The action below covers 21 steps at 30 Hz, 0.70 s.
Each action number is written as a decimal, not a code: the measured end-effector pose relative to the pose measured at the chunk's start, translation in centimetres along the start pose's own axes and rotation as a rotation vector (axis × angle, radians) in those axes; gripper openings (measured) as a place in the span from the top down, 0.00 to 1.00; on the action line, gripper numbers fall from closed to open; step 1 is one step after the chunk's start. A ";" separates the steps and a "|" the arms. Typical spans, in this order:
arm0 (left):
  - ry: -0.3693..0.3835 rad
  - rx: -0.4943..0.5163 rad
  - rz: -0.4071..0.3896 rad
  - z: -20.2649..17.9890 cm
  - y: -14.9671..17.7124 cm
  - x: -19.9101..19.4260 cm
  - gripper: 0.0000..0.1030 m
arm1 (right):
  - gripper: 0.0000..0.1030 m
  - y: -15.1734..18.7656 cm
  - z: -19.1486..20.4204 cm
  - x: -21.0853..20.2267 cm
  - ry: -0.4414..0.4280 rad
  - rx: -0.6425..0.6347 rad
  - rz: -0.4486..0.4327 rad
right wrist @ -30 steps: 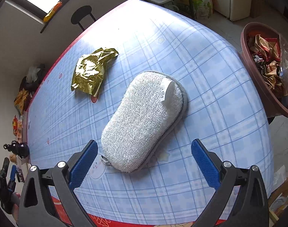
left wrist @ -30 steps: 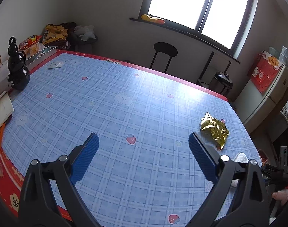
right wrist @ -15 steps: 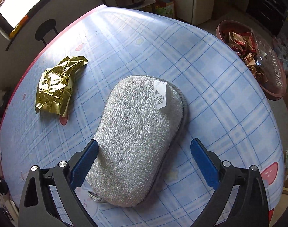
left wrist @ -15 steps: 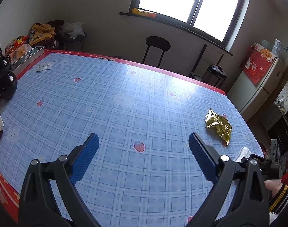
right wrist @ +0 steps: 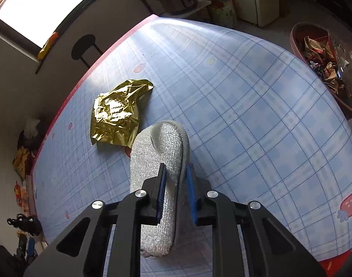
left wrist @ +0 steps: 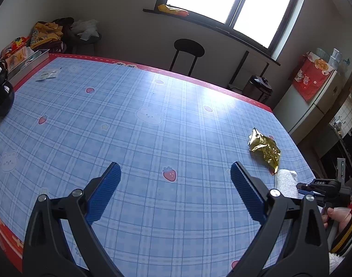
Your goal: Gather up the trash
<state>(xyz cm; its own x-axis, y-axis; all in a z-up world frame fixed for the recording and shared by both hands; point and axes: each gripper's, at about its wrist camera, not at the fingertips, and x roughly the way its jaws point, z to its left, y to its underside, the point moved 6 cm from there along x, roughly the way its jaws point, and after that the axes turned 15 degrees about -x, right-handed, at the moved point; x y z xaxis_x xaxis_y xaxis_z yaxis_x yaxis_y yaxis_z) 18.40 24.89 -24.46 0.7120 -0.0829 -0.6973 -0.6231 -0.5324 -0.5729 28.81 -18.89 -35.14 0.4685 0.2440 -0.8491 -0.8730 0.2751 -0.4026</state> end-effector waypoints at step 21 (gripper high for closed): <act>0.133 0.072 0.133 -4.7 3.2 2.1 0.18 | 0.35 3.3 3.4 2.1 -0.026 -0.120 0.131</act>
<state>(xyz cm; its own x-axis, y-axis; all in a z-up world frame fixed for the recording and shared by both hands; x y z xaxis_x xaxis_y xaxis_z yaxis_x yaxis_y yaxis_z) 19.42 19.08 -25.80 0.6554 -0.2615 -0.7086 -0.7326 -0.4482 -0.5123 27.36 -14.31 -37.09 0.3517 0.2949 -0.8885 -0.9360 0.1267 -0.3284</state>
